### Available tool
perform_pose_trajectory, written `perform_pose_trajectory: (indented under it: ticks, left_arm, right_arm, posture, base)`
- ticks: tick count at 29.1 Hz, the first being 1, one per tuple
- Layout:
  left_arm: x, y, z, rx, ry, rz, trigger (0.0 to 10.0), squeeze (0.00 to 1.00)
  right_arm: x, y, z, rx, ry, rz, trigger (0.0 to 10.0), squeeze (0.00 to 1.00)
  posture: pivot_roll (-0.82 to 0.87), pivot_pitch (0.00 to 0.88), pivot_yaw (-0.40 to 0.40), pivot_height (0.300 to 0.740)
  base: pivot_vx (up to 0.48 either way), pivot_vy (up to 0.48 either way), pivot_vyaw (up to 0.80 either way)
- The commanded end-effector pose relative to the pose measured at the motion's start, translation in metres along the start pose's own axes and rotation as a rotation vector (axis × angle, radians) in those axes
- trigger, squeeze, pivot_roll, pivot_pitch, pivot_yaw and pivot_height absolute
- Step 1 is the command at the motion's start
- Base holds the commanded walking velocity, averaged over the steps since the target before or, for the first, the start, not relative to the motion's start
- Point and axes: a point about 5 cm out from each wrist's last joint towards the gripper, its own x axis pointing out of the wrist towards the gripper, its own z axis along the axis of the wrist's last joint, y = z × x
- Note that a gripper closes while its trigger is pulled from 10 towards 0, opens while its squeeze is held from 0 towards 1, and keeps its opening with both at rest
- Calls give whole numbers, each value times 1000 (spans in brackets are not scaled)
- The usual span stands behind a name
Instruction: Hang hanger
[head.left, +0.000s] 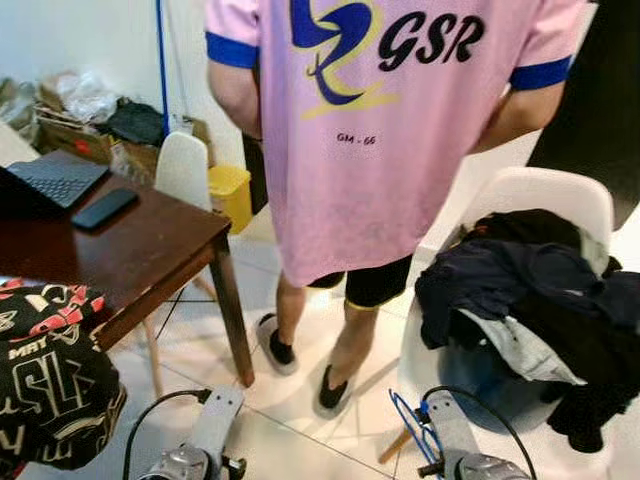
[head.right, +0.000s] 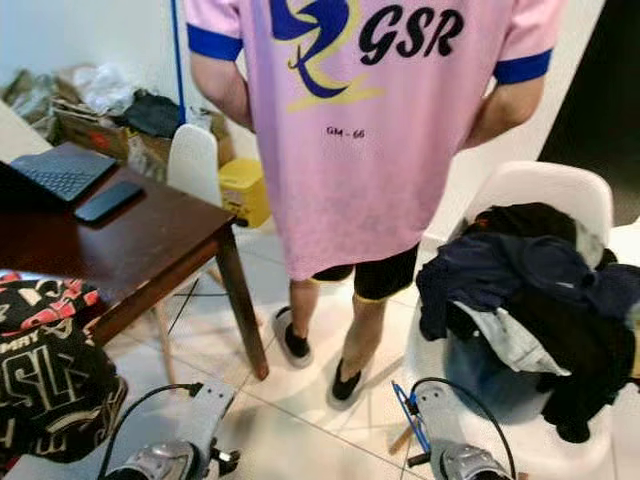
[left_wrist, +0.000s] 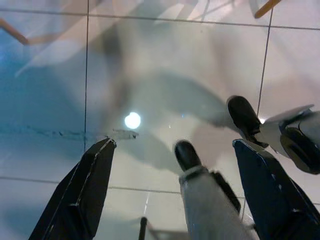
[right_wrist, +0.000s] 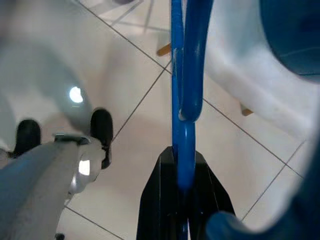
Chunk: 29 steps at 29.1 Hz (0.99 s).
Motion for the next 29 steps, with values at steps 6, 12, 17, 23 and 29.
perform_pose_trajectory:
  ticks: [6, 12, 17, 23, 29]
  left_arm:
    - [-1, 1, -6, 1, 22, 3, 10000, 0]
    - [0, 1, -6, 0, 21, 1, 10000, 0]
    - [0, 0, -6, -3, 20, -2, 10000, 0]
    - [0, 1, -6, -9, 19, -1, 10000, 0]
    - [0, 1, -7, -33, 16, -3, 10000, 0]
  right_arm:
    - [1, 7, -2, -21, 16, 31, 10000, 0]
    - [1, 7, -2, -40, 21, 37, 10000, 0]
    - [1, 7, -2, -67, 26, 40, 10000, 0]
    - [1, 8, -2, -73, 27, 42, 10000, 0]
    - [1, 8, -2, -88, 33, 46, 10000, 0]
  posture:
    - [24, 0, 0, 740]
    - [25, 0, -1, 740]
    - [24, 0, -2, 740]
    - [22, 0, -2, 740]
    - [23, 0, -3, 740]
  base:
    - [0, 0, -767]
    - [0, 0, -764]
    - [0, 0, -763]
    - [0, 0, -765]
    - [0, 0, -768]
